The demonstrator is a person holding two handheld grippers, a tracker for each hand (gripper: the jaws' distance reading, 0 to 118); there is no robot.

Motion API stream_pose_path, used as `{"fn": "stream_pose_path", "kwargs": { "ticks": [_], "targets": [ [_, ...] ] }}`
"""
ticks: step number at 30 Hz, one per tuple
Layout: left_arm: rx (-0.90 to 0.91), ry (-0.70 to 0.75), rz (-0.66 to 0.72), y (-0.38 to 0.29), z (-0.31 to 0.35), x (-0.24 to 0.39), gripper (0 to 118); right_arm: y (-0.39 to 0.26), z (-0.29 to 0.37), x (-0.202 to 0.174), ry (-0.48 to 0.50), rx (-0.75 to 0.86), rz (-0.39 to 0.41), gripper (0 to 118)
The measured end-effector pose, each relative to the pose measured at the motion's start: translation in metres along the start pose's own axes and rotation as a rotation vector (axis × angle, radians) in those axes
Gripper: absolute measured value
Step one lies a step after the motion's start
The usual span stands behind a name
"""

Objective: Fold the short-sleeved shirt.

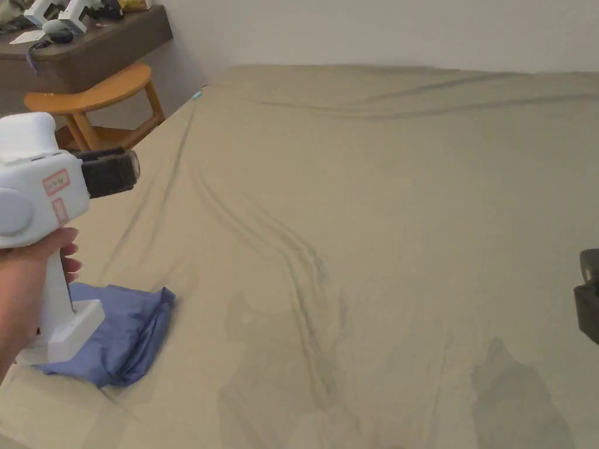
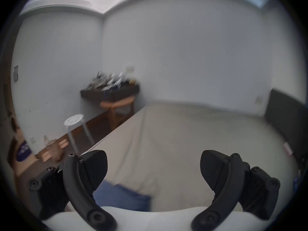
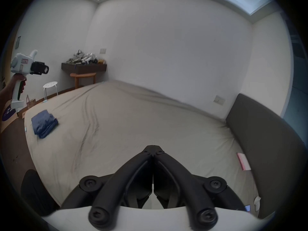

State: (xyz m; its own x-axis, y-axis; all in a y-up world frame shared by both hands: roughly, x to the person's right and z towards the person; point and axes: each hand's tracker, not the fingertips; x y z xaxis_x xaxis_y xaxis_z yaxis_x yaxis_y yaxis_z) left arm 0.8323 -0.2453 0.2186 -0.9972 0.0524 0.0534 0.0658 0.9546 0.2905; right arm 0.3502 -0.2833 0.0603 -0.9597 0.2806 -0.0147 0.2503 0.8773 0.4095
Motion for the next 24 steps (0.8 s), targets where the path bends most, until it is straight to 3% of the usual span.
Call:
{"fn": "stream_pose_path", "kwargs": {
  "ticks": [5,6,7,9,12,16,24],
  "targets": [
    [0.203,-0.121,0.028,-0.004,0.102,0.111,110,0.027,0.045,0.037,-0.087,0.138,-0.070,1],
    [0.302,-0.127,-0.082,-0.008,0.122,0.134,107,0.030,0.055,0.042,-0.100,0.163,-0.089,2],
    [0.326,-0.156,-0.077,-0.015,0.136,0.150,98,0.030,0.064,0.045,-0.098,0.187,-0.096,1],
    [0.345,-0.214,-0.086,-0.027,0.163,0.184,71,0.029,0.082,0.048,-0.123,0.223,-0.088,1],
    [0.342,-0.288,-0.126,-0.039,0.187,0.223,4,0.020,0.103,0.048,-0.137,0.251,-0.063,1],
    [0.400,-0.300,-0.252,-0.055,0.210,0.263,0,0.006,0.124,0.042,-0.164,0.284,-0.063,1],
    [0.361,-0.350,-0.227,-0.087,0.232,0.289,0,-0.017,0.147,0.028,-0.212,0.315,-0.056,1]
  ]
}}
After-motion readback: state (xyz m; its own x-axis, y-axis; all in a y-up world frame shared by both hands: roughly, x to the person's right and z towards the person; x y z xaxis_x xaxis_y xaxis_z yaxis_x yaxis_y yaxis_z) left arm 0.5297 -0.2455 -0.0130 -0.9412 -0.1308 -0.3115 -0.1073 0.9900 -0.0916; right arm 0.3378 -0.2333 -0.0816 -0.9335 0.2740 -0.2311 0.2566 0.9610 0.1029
